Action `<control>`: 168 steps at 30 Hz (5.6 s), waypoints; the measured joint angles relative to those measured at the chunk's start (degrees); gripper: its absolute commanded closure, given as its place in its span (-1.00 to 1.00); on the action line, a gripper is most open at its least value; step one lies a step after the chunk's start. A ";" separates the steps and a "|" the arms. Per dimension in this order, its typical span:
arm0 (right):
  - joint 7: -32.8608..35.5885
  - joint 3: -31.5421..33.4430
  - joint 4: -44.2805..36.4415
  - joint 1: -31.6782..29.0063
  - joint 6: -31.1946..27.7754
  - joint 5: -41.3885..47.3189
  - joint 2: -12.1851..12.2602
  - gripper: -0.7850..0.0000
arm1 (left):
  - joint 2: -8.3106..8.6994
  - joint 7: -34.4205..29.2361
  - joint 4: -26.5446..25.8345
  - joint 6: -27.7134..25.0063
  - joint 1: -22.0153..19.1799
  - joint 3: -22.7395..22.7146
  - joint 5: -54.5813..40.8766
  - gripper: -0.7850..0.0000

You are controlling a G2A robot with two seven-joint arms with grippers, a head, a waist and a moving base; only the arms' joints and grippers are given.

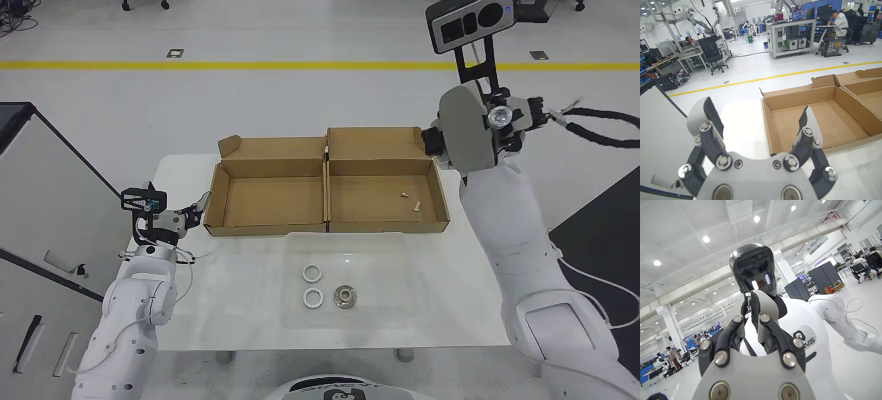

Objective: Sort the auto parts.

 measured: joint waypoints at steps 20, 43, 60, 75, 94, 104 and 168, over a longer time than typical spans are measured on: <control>-0.94 13.72 6.49 -1.09 7.32 -28.17 3.94 1.00 | 0.00 0.00 0.00 0.00 0.00 0.00 0.00 -1.00; -2.19 -2.79 34.66 19.69 0.03 -77.95 4.74 1.00 | 0.00 0.00 0.00 0.00 0.00 0.00 0.00 -1.00; -10.04 -17.43 50.03 22.45 -3.56 -99.44 2.01 1.00 | 0.00 0.00 0.00 0.00 0.00 0.00 0.00 -1.00; -12.51 -19.67 51.63 22.01 -3.31 -100.69 0.87 1.00 | 0.00 0.00 0.00 0.00 0.00 0.00 0.00 -1.00; -17.03 -30.73 51.04 18.03 21.53 -118.58 -3.14 1.00 | 0.00 0.00 0.00 0.00 0.00 0.00 0.00 -1.00; -18.60 -34.73 61.74 19.32 21.10 -117.27 -8.47 1.00 | 0.00 0.00 0.00 0.00 0.00 0.00 0.00 -1.00; -13.92 -17.84 81.74 29.40 -28.80 -93.13 -5.58 -1.00 | 0.00 0.00 0.00 0.00 0.00 0.00 0.00 -1.00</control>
